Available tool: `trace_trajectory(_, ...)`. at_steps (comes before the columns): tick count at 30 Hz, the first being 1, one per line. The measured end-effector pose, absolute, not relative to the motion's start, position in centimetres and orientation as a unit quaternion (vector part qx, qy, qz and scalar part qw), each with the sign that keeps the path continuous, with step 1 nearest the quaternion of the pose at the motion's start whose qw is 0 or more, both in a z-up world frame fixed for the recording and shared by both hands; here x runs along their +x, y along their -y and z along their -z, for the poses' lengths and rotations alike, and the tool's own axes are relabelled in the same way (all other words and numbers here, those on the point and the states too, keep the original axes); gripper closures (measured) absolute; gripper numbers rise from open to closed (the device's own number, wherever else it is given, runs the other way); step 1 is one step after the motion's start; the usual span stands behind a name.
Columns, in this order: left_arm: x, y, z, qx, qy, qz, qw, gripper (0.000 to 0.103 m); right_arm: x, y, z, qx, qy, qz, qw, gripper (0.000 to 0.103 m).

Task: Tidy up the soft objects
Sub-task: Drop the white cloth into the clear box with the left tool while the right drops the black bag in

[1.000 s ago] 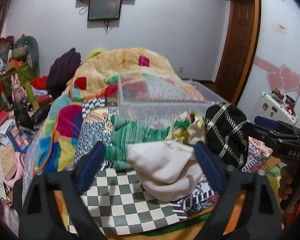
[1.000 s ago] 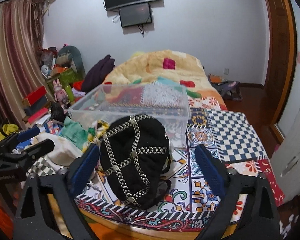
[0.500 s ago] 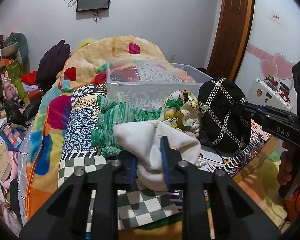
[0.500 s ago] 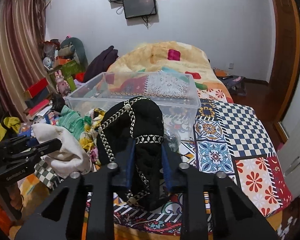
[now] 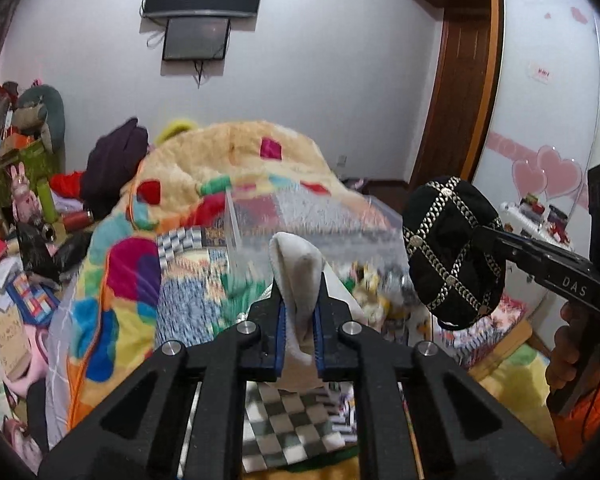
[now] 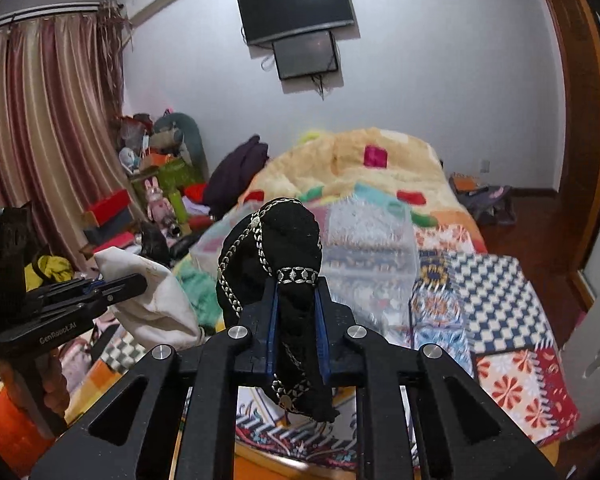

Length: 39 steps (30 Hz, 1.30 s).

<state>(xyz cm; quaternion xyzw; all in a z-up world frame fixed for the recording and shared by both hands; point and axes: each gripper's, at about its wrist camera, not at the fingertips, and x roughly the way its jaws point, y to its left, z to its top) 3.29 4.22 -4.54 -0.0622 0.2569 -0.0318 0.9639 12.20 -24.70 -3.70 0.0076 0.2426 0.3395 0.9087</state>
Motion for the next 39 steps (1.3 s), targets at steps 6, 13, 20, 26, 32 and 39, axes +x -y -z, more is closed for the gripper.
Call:
trace_trajectory(6,5.0,-4.5,1.8,-0.060,-0.217,0.025,0.974,0.093,13.8,24.7,2.1,0.005,-0.219,-0.324,0.920,0.089)
trace_trajectory(13,8.0,-4.7,0.1,-0.051,-0.197,0.015,0.979,0.093,16.2,24.3,1.0,0.007,-0.199,-0.304,0.932,0.089)
trace_trajectory(20,11.9,-5.3,0.7,-0.051,-0.224,0.015,0.973,0.093,18.4,23.0,1.5,-0.007,-0.203,-0.293,0.934,0.089)
trace_trajectory(26,15.5,-5.1,3.2,-0.040,-0.267,0.016,0.963,0.093,20.1,22.1,2.9,-0.020,-0.216,-0.287,0.933,0.089)
trace_trajectory(32,18.3,-4.3,6.3,-0.031,-0.318,0.022,0.947,0.093,21.6,21.0,4.8,-0.040,-0.249,-0.287,0.924,0.089)
trace_trajectory(39,20.2,-4.1,8.4,-0.025,-0.359,0.028,0.933,0.093,23.2,19.3,7.2,-0.072,-0.303,-0.305,0.900,0.089)
